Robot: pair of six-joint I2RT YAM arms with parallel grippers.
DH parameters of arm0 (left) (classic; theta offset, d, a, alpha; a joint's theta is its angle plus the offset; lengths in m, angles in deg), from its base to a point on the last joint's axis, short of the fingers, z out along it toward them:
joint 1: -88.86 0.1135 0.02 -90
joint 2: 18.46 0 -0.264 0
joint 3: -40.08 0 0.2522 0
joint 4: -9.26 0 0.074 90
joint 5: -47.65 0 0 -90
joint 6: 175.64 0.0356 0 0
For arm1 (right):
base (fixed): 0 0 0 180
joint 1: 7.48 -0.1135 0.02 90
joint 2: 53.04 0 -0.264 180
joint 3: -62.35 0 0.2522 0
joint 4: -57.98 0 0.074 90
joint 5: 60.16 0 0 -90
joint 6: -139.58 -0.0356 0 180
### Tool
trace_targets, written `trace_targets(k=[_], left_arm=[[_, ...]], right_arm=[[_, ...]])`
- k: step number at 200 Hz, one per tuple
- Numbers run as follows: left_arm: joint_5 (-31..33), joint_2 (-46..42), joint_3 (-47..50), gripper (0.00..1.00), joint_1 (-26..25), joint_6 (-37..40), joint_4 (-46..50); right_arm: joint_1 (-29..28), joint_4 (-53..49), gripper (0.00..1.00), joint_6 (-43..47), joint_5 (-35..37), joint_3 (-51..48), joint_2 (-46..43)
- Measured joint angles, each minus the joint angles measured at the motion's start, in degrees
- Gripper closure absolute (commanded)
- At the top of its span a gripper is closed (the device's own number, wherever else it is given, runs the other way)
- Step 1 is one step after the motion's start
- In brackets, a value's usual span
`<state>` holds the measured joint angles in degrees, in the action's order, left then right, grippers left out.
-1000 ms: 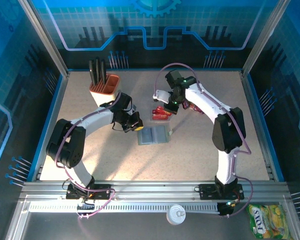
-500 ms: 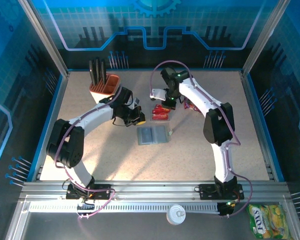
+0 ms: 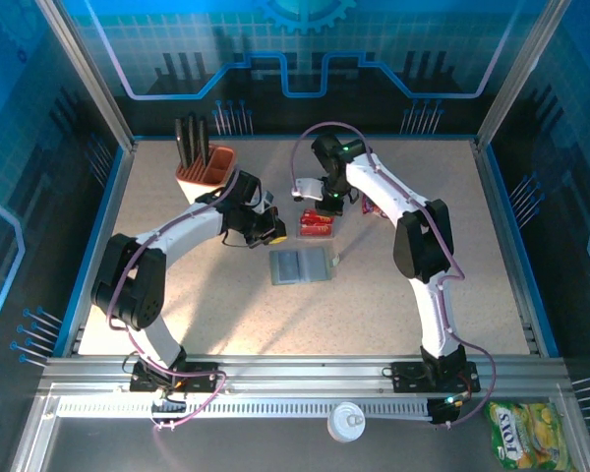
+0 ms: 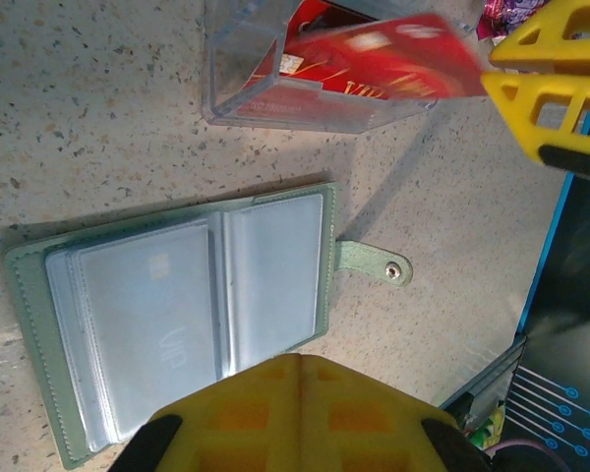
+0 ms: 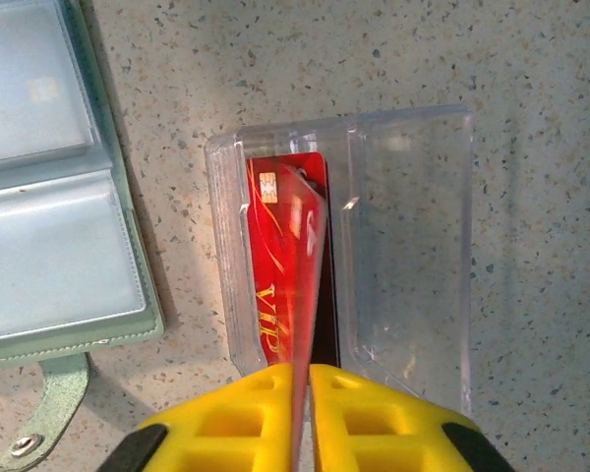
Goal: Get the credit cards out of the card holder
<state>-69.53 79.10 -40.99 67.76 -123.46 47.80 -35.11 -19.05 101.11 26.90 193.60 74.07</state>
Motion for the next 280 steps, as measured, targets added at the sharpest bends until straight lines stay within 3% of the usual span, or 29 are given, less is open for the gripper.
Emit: trace_targets(k=[96,215,280], left_arm=[[0.3,0.0,1.7,0.97,0.0,-1.2,-1.7],[1.2,-0.1,10.1,1.0,0.0,-2.7,-6.1],[3.0,-0.2,14.9,1.0,-0.2,-2.8,-7.2]], right_arm=[[-1.6,2.5,0.83,-5.7,1.1,-7.2,-4.3],[-6.6,25.4,0.74,-49.6,-6.0,-33.2,-18.8],[-7.6,31.7,0.74,-61.2,-6.6,-38.0,-20.4]])
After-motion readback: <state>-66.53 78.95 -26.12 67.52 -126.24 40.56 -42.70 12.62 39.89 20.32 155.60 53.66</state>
